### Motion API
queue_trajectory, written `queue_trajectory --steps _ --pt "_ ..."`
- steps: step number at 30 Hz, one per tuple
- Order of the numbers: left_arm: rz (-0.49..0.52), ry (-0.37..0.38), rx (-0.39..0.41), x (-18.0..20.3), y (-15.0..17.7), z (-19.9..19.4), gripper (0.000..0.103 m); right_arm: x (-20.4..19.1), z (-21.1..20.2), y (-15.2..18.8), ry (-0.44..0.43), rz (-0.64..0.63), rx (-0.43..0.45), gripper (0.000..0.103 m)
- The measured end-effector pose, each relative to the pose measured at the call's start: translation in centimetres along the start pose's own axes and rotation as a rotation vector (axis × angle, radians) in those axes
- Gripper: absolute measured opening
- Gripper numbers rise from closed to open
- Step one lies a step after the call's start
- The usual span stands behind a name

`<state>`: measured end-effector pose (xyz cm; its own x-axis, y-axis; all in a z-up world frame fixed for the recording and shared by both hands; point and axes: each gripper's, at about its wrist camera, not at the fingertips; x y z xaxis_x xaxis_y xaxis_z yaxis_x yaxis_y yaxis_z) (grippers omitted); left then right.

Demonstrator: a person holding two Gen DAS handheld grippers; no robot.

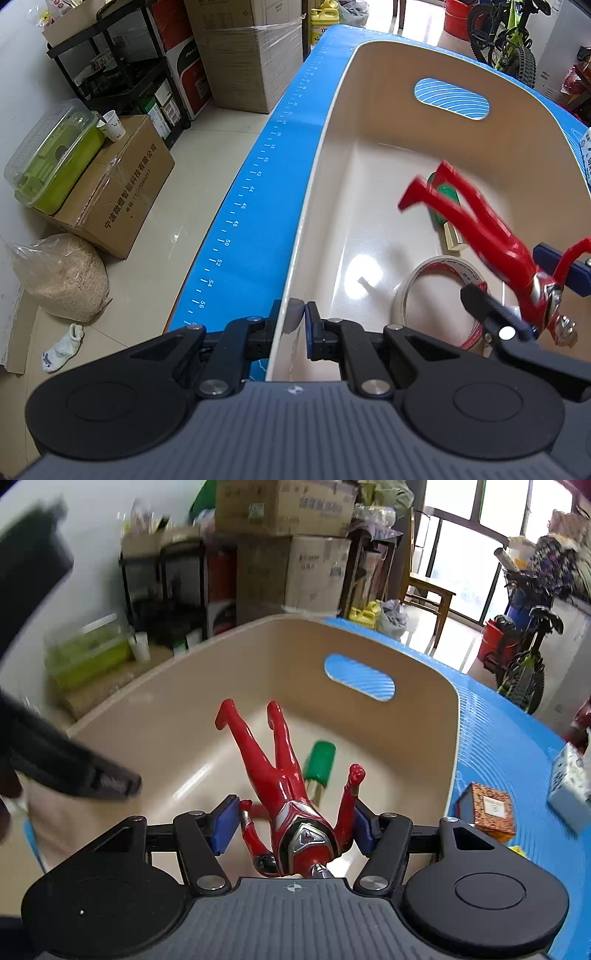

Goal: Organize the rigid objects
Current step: 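Carry the red figure into the basket and open the right gripper, then move the right tool to the black earbud case and grasp it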

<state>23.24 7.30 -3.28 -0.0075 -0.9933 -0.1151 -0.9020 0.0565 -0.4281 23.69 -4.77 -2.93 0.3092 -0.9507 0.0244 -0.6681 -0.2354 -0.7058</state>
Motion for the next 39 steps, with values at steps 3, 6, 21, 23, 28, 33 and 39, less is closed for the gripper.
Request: queue_trajectory --steps 3,6,21,23,28,33,39 --pt "0.000 -0.001 0.001 0.0 0.0 0.0 0.013 0.1 0.1 -0.2 -0.003 0.003 -0.006 0.067" --pt "0.000 -0.001 0.001 0.0 0.0 -0.1 0.013 0.4 -0.1 -0.4 -0.008 0.018 0.000 0.070" --pt "-0.004 0.000 0.000 -0.1 0.0 -0.1 0.013 7.2 -5.0 -1.0 0.005 0.232 0.161 0.078" --pt "-0.002 -0.001 0.000 -0.1 0.0 -0.1 0.013 8.2 -5.6 -0.9 0.016 0.257 0.182 0.078" --pt "-0.005 0.001 0.000 -0.1 0.0 -0.1 0.013 11.4 -6.3 0.1 0.075 0.308 0.203 0.078" --pt "-0.007 0.002 -0.001 -0.1 0.0 -0.1 0.013 15.1 -5.6 2.5 0.168 0.357 0.175 0.078" --pt "-0.009 0.003 -0.001 0.0 0.0 -0.1 0.013 18.5 -3.3 5.3 0.232 0.448 0.056 0.078"
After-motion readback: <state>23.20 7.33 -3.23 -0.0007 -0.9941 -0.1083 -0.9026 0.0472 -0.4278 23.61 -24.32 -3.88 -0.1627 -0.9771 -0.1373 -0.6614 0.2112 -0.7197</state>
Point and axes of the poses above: each gripper's, at about its wrist camera, not at the fingertips, and z roughly the way its jaws point, x to its right, y to its underside, and after that the axes turned 5 degrees about z, right-handed
